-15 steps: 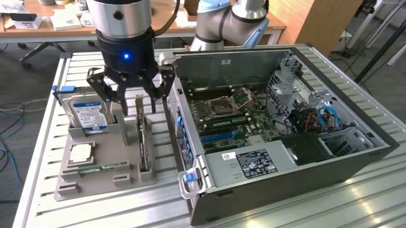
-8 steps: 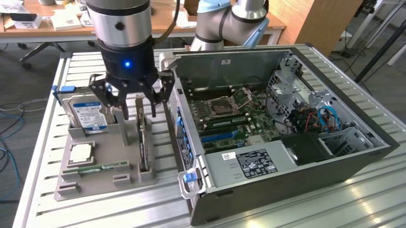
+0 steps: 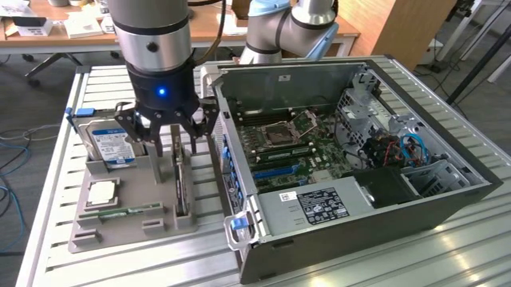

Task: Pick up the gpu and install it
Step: 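Pick up the gpu and move the gpu toward the slot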

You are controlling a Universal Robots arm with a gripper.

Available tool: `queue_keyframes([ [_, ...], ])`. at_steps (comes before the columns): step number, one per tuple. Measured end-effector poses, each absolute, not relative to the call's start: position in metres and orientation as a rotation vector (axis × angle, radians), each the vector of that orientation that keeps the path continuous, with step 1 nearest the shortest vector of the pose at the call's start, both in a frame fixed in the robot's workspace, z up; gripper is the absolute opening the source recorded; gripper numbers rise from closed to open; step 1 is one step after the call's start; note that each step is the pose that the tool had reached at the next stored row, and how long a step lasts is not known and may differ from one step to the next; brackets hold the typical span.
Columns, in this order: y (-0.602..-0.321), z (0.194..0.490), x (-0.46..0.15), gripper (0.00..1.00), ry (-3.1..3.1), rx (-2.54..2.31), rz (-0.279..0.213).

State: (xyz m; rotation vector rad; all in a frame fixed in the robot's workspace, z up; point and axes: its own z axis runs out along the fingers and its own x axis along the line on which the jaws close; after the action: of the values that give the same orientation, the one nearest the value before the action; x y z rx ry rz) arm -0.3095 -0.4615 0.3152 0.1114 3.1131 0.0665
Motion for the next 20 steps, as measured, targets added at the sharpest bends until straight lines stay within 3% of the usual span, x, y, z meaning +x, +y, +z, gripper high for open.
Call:
queue_keyframes([
  [20, -0.462, 0.279, -0.311, 0.59, 3.113, 0.110, 0.066],
])
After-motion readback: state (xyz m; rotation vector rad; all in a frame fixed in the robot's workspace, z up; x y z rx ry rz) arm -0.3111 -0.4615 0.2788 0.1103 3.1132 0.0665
